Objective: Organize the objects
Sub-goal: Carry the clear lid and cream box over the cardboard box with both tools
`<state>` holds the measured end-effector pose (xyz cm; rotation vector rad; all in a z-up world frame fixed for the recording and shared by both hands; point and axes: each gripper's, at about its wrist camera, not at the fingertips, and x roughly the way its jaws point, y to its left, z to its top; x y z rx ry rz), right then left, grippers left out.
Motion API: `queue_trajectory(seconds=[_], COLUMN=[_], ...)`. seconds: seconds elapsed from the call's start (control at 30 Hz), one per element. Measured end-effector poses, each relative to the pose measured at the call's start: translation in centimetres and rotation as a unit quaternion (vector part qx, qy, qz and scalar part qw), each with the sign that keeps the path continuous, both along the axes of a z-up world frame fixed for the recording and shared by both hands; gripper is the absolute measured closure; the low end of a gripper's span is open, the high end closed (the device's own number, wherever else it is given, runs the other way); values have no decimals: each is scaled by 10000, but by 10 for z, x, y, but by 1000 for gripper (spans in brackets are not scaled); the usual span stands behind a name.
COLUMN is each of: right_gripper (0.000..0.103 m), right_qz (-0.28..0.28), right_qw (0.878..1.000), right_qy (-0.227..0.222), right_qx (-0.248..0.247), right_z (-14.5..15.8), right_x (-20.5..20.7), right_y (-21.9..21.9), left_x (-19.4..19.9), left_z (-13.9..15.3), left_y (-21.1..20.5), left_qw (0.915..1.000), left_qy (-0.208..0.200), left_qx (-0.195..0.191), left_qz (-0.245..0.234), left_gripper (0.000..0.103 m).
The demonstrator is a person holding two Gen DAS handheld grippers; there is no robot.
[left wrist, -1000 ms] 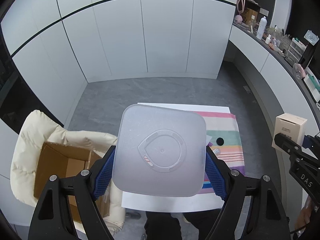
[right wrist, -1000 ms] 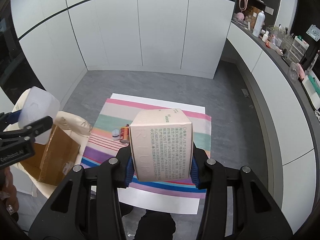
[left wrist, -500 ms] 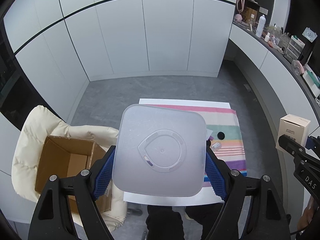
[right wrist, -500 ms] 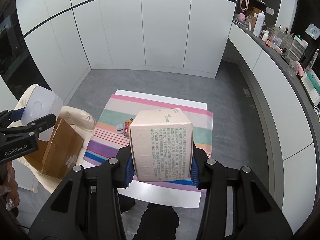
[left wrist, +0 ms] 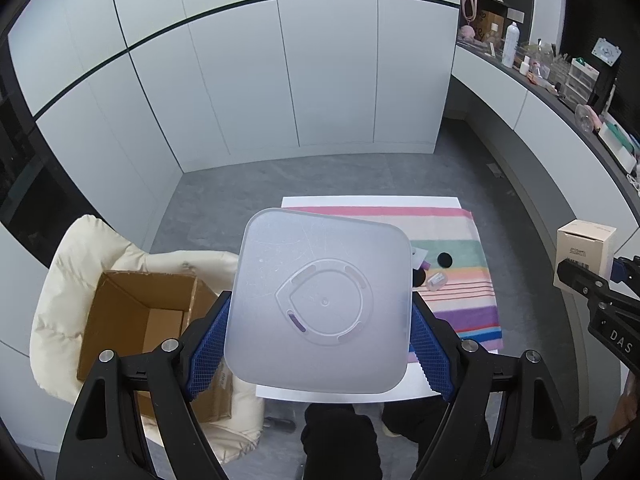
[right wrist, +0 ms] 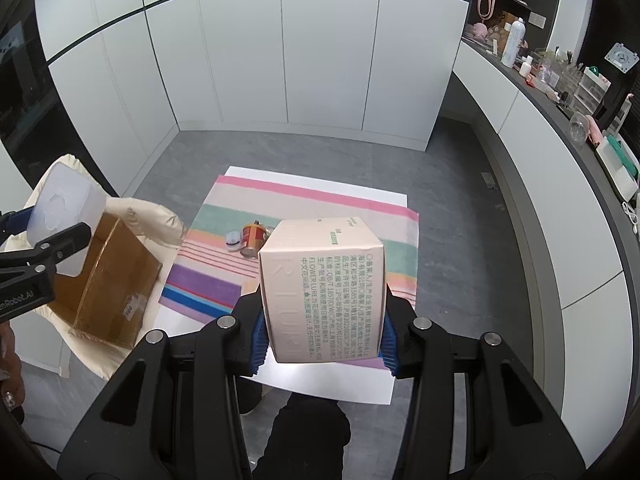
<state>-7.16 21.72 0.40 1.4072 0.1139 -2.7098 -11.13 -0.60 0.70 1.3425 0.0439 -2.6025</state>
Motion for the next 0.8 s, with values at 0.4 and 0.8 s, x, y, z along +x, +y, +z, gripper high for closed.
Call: queue_trajectory(seconds=[0.4, 0.8], right_gripper=[57, 57], right_qz=[45, -170], right_qw=[9990, 9982], right_qy=[-330, -486], right_qx=[-286, -323], right_z=[-51, -84], right_x=[56, 112], right_y=[12, 14], left_x=[65, 109], left_z=[-26, -77], left_y=[5, 0], left_qw=[9997, 9999], left_qy=[121, -124], left_qx=[-203, -119], left_qz=[-112, -8], left_gripper=[20, 20])
